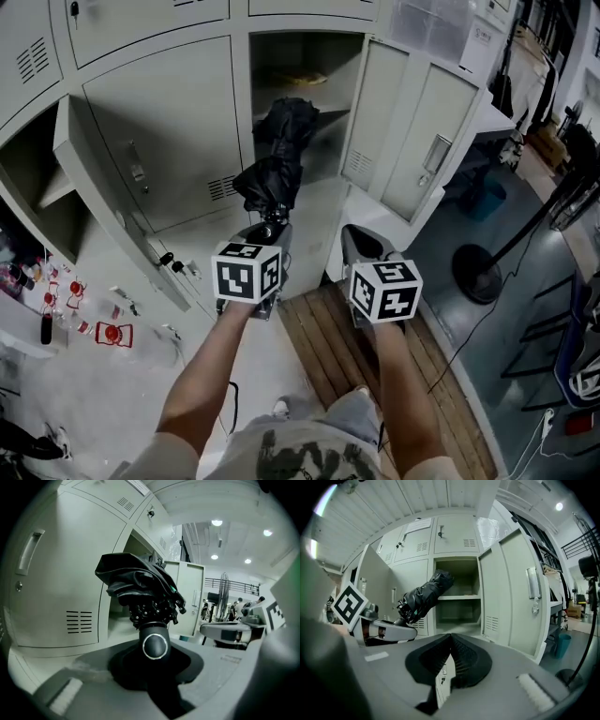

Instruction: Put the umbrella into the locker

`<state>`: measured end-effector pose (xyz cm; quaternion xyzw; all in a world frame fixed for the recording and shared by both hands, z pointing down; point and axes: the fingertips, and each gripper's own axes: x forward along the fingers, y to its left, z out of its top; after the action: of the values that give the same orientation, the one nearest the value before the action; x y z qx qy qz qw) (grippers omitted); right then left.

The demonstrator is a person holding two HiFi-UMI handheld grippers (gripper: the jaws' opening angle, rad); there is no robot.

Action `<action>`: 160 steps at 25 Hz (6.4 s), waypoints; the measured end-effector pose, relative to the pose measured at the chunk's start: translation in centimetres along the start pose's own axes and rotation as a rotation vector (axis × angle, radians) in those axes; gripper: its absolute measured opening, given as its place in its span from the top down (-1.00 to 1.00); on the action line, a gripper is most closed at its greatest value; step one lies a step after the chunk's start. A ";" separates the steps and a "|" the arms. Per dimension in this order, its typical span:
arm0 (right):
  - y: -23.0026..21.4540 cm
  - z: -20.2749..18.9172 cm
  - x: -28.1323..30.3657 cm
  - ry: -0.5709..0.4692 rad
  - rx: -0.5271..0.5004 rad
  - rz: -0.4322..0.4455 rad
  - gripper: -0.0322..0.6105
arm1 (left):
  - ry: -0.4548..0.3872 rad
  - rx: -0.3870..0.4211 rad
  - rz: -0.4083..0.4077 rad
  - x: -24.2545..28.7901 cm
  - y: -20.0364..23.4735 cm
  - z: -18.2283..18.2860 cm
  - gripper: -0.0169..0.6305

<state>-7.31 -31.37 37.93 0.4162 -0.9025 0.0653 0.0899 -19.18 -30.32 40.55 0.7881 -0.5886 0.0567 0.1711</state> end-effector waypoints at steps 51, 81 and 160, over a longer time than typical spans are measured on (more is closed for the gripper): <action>-7.7 4.4 5.1 0.047 -0.075 0.527 0.90 | 0.337 -0.128 0.499 8.4 -1.3 -4.5 0.68; -8.5 3.7 16.9 0.081 -0.025 0.436 0.90 | 0.521 0.121 0.463 20.3 12.5 0.9 0.68; -7.7 9.8 7.7 -0.007 -0.054 0.474 0.90 | -0.062 0.151 0.504 2.6 1.0 11.8 0.54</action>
<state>-7.42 -43.86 30.41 0.1901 -0.9767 0.0588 0.0799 -20.67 -36.91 30.44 0.6284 -0.7655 0.1170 0.0742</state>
